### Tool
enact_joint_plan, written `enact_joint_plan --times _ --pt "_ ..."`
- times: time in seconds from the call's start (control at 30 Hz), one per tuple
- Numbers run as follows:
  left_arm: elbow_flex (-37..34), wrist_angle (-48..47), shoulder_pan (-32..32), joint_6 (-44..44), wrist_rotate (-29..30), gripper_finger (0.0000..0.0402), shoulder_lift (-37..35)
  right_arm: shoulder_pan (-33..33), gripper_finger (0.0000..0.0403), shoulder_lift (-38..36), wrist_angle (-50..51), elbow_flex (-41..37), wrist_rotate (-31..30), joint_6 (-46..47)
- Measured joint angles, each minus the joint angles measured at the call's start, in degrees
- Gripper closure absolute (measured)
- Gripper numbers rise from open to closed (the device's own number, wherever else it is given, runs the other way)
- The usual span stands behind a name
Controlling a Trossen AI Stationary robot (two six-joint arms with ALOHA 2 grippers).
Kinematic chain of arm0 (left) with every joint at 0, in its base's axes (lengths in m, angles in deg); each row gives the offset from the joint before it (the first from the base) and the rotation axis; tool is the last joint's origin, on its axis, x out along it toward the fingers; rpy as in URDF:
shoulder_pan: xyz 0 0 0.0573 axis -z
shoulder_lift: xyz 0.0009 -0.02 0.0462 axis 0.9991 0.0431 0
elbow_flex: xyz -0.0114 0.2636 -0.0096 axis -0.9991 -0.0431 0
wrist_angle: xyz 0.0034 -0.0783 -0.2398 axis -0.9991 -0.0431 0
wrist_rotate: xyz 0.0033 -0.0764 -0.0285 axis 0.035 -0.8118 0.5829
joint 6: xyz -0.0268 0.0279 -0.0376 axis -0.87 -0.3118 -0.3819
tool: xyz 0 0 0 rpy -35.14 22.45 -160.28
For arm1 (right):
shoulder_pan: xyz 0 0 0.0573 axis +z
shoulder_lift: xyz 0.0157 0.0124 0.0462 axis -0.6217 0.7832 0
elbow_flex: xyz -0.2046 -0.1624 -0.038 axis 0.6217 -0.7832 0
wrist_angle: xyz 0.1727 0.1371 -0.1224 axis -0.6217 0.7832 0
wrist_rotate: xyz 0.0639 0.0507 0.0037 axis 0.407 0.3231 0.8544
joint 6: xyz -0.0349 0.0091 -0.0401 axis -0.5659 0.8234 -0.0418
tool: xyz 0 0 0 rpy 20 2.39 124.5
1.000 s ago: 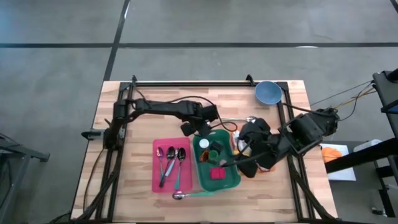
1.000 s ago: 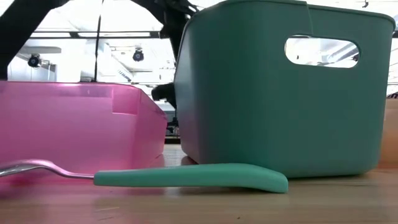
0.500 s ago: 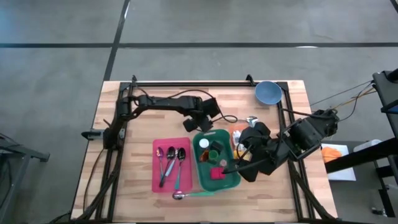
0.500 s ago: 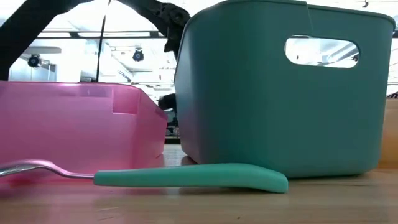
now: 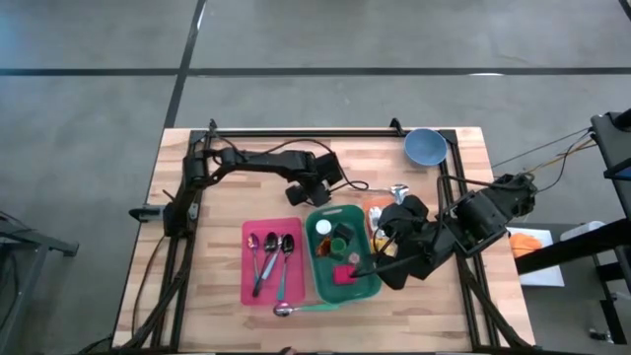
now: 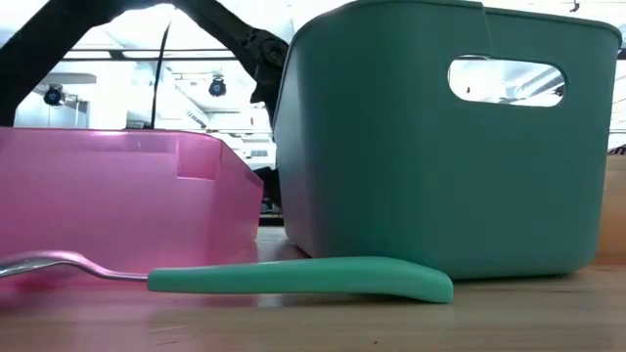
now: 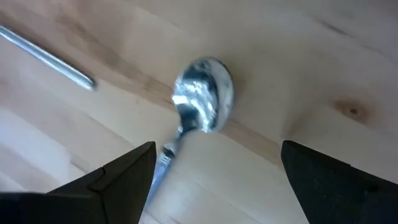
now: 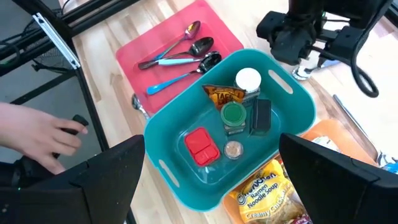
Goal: Pick & Place Food Item
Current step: Put the silver spoon into the pink bin
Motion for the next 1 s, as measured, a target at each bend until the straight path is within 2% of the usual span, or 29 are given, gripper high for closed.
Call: enact_joint_plan --times 0.3,0.47,0.73,1.0 --pt "-0.82 5.66 0.02 1.76 -0.47 0.0055 0.2 0.0 0.0034 -0.26 0.0 -0.02 0.18 2.41" --pt "-2.23 5.56 0.11 -1.6 -2.42 0.0055 0.31 0.25 0.0034 -0.26 0.0 -0.02 1.18 3.04" --pt "-2.94 6.16 0.08 -7.23 -1.67 0.0055 0.17 0.68 0.0034 -0.26 -0.04 -0.02 1.36 4.01" --pt "-3.27 5.78 -0.28 -8.83 -2.27 0.0055 0.22 2.27 0.0034 -0.26 -0.28 -0.02 1.22 5.63"
